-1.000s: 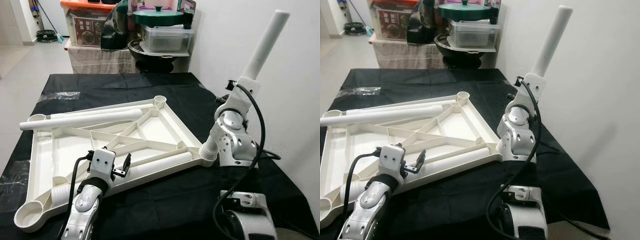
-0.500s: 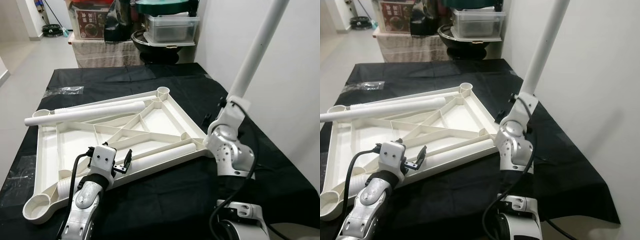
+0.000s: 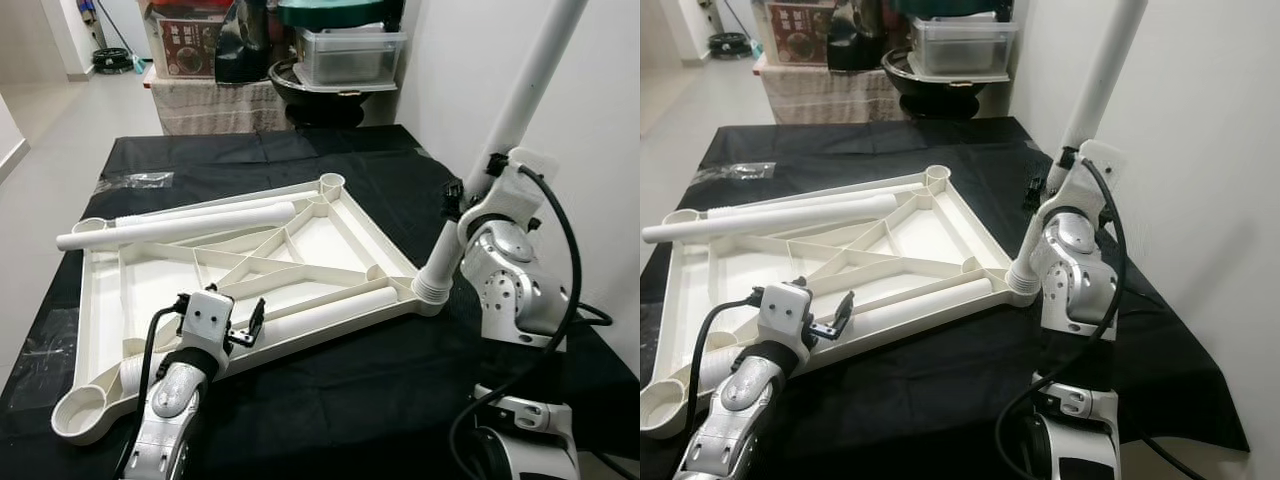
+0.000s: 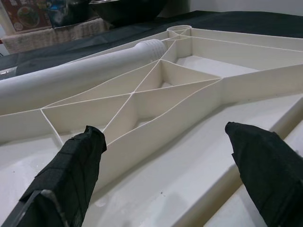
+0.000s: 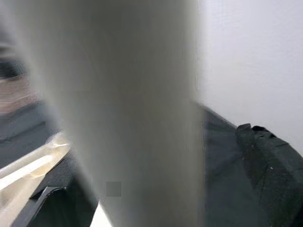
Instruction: Building children table
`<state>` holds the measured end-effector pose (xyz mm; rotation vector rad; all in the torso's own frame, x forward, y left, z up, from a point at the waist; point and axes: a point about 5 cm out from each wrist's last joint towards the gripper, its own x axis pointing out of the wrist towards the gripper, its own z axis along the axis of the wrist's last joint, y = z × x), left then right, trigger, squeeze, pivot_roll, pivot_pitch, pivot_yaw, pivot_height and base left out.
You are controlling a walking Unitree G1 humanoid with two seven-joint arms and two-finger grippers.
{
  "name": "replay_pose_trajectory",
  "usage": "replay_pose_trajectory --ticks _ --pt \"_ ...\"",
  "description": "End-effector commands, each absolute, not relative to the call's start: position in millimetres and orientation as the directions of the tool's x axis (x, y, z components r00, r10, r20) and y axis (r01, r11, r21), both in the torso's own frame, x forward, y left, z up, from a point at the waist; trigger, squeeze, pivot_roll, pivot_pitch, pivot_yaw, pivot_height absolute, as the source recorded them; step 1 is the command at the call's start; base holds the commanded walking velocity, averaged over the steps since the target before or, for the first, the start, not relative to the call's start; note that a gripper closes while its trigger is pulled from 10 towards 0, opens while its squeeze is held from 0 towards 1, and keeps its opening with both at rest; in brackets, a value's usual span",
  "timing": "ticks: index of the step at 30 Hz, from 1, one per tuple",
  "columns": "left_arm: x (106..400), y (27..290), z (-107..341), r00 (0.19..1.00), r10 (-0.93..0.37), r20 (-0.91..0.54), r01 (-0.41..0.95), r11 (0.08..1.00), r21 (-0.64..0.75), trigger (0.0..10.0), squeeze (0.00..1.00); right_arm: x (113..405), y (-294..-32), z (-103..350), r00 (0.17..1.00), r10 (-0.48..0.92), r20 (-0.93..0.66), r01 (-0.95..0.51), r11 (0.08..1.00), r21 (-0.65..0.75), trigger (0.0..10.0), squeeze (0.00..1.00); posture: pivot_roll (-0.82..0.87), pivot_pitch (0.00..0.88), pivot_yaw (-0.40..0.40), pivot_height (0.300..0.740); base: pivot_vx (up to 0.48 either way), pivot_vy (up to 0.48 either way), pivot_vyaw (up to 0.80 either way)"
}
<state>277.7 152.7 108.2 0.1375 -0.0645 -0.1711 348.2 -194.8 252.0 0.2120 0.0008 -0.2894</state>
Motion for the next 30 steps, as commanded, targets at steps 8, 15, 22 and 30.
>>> replay_pose_trajectory --ticks 8,15,22,30 --pt "274 156 92 0.986 -0.165 -0.021 0.166 0.975 0.146 10.0 0.00 352 -227 262 0.995 -0.086 0.041 0.081 0.992 0.099 10.0 0.00 -0.02 0.000 -0.065 0.740 0.000 0.000 0.00" --pt "275 157 93 0.986 -0.165 -0.020 0.167 0.975 0.150 10.0 0.00 358 -252 266 0.999 0.012 0.043 -0.013 1.000 0.024 6.4 0.00 -0.02 0.000 -0.063 0.740 0.000 0.000 0.00" --pt "275 157 92 0.985 -0.168 -0.022 0.170 0.974 0.149 10.0 0.00 361 -259 256 0.998 0.057 0.023 -0.058 0.997 0.054 0.0 0.00 -0.01 0.000 -0.067 0.740 0.000 0.000 0.00" --pt "275 158 93 0.986 -0.167 -0.022 0.169 0.974 0.153 10.0 0.00 362 -264 241 0.998 -0.052 -0.042 0.056 0.992 0.113 0.0 0.00 -0.01 0.000 -0.066 0.740 0.000 0.000 0.00"
